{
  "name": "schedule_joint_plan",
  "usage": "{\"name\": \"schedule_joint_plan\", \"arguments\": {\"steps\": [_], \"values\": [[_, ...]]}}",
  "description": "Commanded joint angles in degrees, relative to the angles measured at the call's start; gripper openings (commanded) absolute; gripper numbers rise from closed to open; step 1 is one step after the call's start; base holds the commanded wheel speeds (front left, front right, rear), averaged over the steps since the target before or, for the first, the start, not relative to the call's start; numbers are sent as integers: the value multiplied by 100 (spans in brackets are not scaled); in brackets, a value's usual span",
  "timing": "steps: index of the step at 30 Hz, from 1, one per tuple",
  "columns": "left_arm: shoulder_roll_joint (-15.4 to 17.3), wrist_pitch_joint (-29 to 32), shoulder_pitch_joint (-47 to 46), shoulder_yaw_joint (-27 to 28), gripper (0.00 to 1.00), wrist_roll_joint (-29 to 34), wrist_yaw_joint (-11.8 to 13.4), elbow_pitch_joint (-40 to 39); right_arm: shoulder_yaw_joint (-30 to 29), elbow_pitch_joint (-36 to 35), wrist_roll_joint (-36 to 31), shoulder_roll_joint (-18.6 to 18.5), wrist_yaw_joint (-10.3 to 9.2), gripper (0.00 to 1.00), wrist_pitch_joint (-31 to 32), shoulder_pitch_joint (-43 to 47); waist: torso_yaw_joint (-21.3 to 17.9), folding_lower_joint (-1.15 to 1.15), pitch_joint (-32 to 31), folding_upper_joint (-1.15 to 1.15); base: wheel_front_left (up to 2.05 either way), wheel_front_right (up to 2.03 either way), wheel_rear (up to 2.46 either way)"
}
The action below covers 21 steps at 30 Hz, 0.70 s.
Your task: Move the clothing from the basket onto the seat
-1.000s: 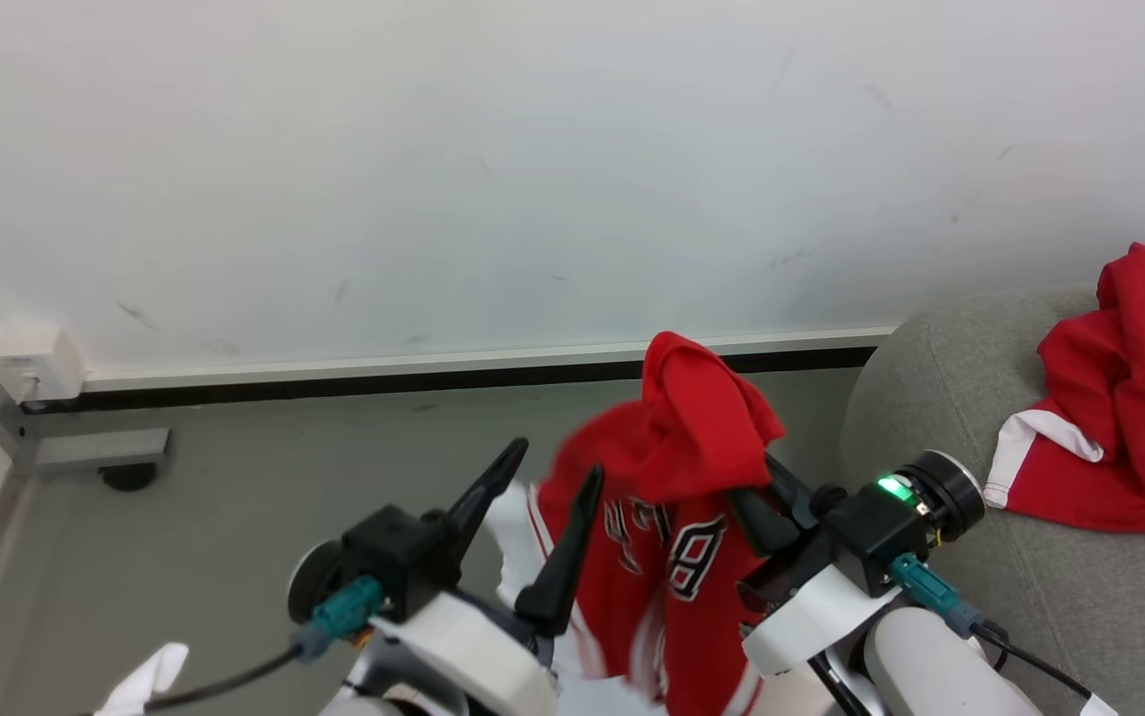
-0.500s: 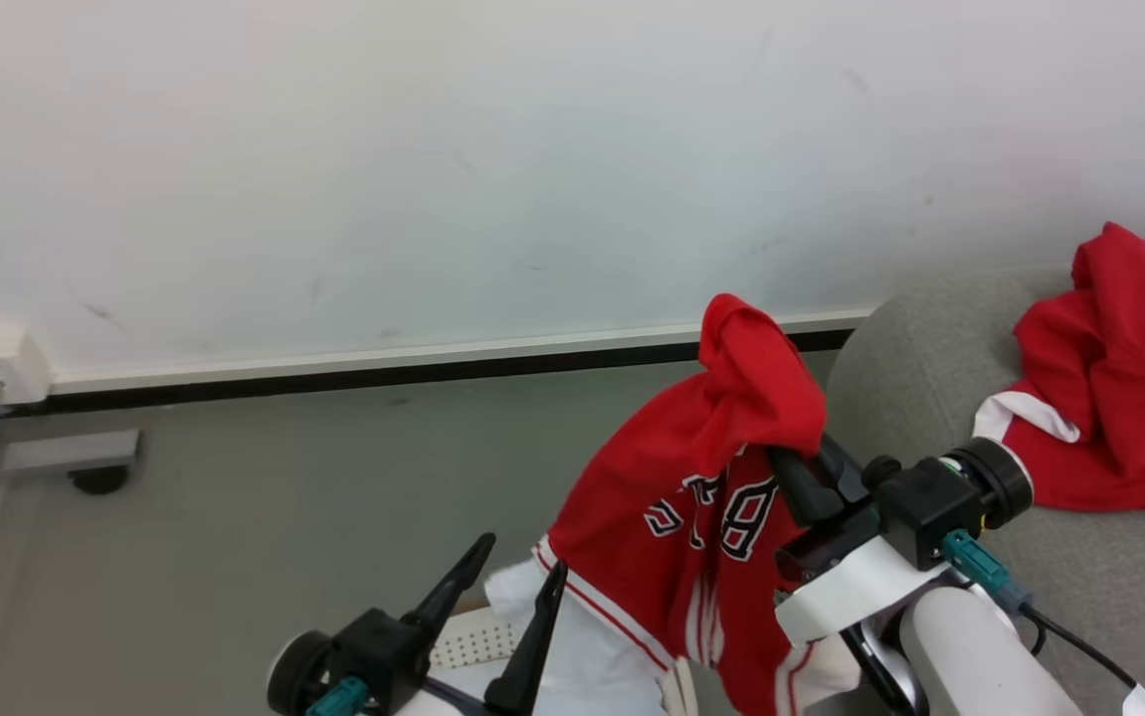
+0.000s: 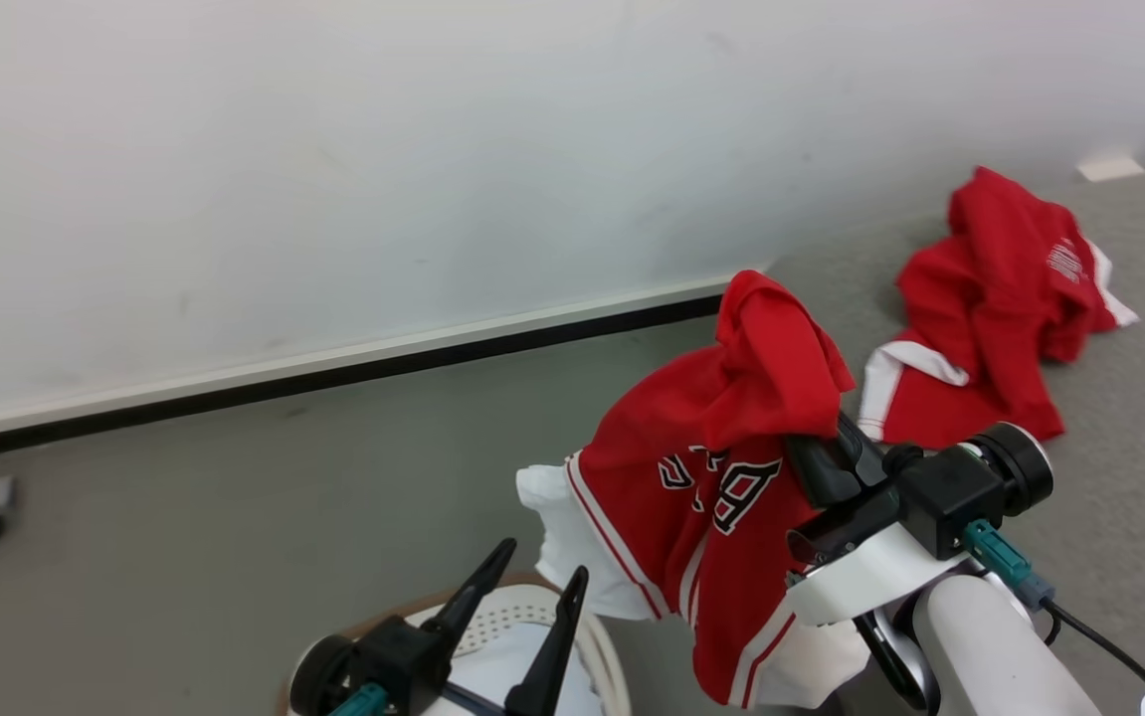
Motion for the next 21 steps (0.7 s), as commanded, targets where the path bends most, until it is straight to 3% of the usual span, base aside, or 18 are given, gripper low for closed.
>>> {"name": "schedule_joint_plan", "arguments": {"steps": [1,12,21], "values": [[2,1,-46,-11,100,-72,-11,-22,-13,-43,-43,-12,-13,0,-3,6,-314,0,95,0,0,0,0],[-115,38,-157,-220,100,-110,-79,-165,-263,-387,-187,-9,-13,0,-3,179,-1348,0,530,0,0,0,0],[-30,160,-514,-349,100,18,-168,-298,-851,-708,-274,-5,-13,0,-2,-301,-1464,0,1425,0,0,0,0]]}}
